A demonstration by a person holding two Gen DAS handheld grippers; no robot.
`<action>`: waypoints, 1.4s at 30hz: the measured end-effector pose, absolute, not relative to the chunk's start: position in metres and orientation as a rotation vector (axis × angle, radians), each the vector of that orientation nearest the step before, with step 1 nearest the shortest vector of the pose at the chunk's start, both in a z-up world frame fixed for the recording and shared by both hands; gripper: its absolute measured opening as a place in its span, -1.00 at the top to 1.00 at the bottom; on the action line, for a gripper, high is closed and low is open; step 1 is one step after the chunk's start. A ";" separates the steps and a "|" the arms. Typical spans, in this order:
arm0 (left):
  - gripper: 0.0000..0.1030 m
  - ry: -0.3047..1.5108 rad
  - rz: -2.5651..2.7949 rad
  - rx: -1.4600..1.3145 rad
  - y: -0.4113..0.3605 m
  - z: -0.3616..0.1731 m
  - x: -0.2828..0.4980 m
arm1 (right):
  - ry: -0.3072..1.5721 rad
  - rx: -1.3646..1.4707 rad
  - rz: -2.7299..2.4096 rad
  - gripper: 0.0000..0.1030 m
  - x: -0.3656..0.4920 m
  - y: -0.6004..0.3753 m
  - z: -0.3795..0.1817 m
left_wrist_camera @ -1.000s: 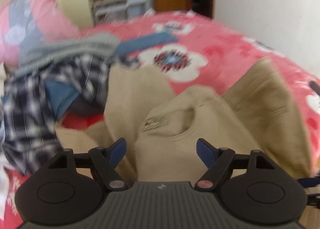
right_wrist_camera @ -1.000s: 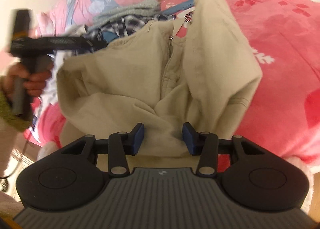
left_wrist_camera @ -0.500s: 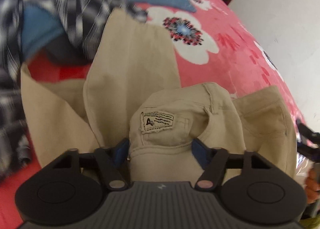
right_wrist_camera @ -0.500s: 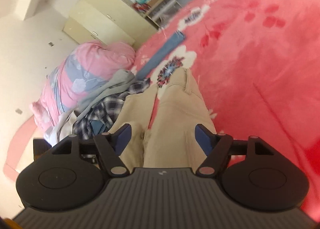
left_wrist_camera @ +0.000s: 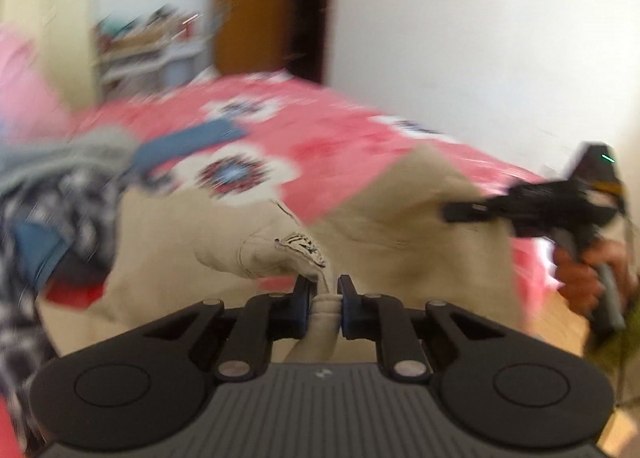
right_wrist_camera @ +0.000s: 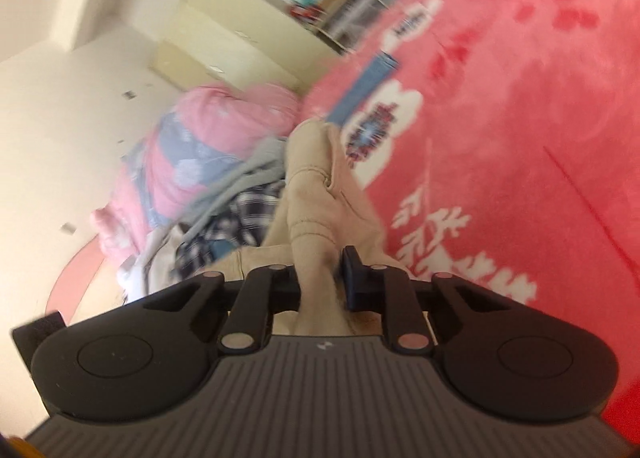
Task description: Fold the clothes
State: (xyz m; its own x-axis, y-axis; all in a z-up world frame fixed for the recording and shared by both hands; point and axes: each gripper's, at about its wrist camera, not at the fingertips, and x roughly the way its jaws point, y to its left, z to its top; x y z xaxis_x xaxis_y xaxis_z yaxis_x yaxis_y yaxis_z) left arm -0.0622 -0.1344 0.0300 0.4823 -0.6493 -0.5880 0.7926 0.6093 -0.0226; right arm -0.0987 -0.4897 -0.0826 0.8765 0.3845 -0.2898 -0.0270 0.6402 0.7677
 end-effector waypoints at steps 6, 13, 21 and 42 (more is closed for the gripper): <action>0.61 0.618 -1.062 0.407 -0.168 0.012 -0.109 | 0.331 0.901 0.197 0.76 -0.182 -0.501 -0.092; 0.22 0.747 -1.000 0.421 -0.203 -0.004 -0.083 | 0.396 1.079 0.049 0.71 -0.208 -0.525 -0.140; -0.54 0.668 -0.964 0.562 -0.231 -0.001 -0.082 | 0.362 1.035 0.077 0.55 -0.196 -0.531 -0.133; 0.12 0.886 -0.835 0.584 -0.233 -0.017 -0.006 | 0.632 1.047 0.126 -0.56 -0.092 -0.547 -0.128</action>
State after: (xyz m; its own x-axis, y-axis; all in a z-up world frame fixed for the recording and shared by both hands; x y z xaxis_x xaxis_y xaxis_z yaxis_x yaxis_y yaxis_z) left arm -0.0059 -0.2327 -0.0170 0.3643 -0.3815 -0.8495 0.8254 0.5547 0.1049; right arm -0.0915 -0.5474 -0.1282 0.8173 0.3876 -0.4263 0.1948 0.5105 0.8375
